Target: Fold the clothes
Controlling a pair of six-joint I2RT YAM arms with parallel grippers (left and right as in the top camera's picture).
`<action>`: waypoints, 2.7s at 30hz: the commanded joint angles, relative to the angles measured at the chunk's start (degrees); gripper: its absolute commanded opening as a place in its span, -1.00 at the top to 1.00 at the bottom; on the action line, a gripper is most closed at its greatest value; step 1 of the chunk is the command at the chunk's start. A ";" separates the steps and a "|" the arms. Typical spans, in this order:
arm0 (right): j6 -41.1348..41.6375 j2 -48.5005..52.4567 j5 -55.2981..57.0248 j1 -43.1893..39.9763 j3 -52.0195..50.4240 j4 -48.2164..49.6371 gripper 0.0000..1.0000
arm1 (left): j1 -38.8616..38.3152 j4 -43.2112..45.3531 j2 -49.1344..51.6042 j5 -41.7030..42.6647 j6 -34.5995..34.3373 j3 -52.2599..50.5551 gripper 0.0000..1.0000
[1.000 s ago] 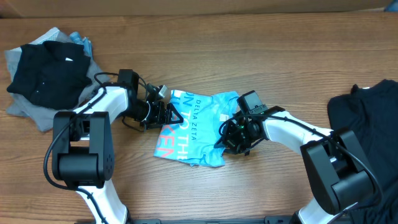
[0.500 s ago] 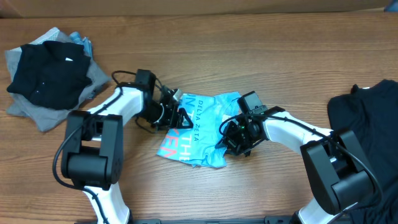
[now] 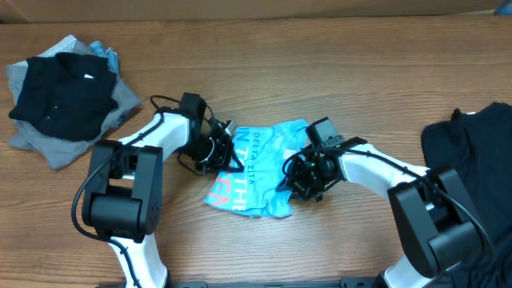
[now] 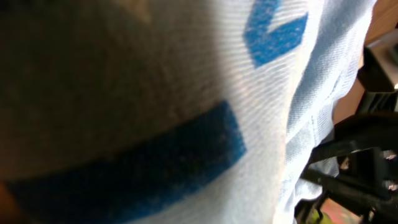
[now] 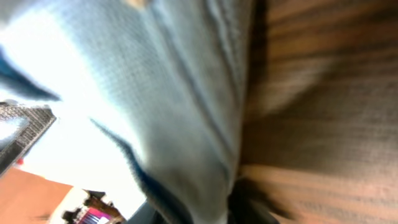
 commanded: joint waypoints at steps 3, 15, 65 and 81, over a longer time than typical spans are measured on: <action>-6.29 -11.50 -1.33 -0.61 -0.09 1.25 -0.24 | 4.92 -6.12 -5.31 -0.85 4.07 6.95 0.92; -8.72 -26.03 0.44 -0.61 0.46 1.55 -0.99 | 12.76 -11.63 -10.71 -2.03 4.55 29.51 0.92; -13.64 -26.49 1.40 -0.61 0.48 -1.16 -1.00 | 56.85 -8.90 -17.16 -2.60 -2.99 40.09 -1.00; -28.22 -43.60 33.20 -0.61 15.06 -7.50 -1.00 | 5.38 -33.53 -40.63 -38.05 2.60 40.09 -1.00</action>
